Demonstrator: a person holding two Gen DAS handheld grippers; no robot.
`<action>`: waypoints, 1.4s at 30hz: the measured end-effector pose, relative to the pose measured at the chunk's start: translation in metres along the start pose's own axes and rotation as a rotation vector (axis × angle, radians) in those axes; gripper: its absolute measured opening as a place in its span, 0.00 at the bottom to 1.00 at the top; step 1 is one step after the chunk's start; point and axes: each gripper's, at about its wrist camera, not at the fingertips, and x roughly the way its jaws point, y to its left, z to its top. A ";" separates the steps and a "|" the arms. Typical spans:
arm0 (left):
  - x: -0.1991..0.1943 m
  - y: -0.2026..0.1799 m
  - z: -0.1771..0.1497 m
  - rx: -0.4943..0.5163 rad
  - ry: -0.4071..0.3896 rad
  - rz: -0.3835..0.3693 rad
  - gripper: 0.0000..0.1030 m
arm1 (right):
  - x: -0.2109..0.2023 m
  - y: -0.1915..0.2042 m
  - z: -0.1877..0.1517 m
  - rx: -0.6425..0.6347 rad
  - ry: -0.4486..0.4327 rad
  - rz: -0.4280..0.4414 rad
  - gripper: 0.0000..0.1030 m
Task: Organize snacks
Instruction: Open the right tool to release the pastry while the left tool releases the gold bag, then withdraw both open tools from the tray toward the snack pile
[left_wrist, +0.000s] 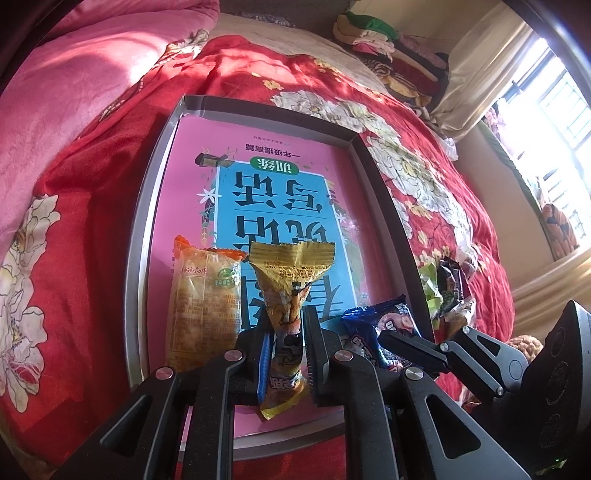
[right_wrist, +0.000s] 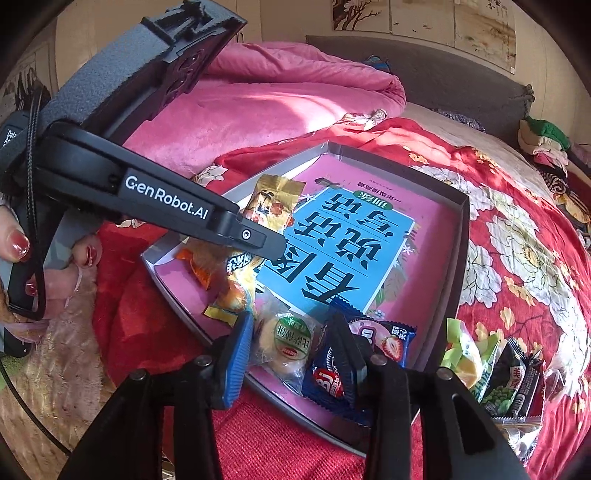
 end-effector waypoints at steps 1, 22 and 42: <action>-0.001 0.000 0.000 0.000 -0.003 -0.002 0.19 | 0.000 0.000 0.000 0.000 -0.001 -0.004 0.43; -0.018 0.001 0.005 -0.020 -0.089 -0.037 0.42 | -0.013 -0.018 0.003 0.090 -0.027 -0.012 0.53; -0.042 -0.013 0.008 0.037 -0.208 -0.064 0.68 | -0.056 -0.045 0.011 0.167 -0.157 -0.079 0.66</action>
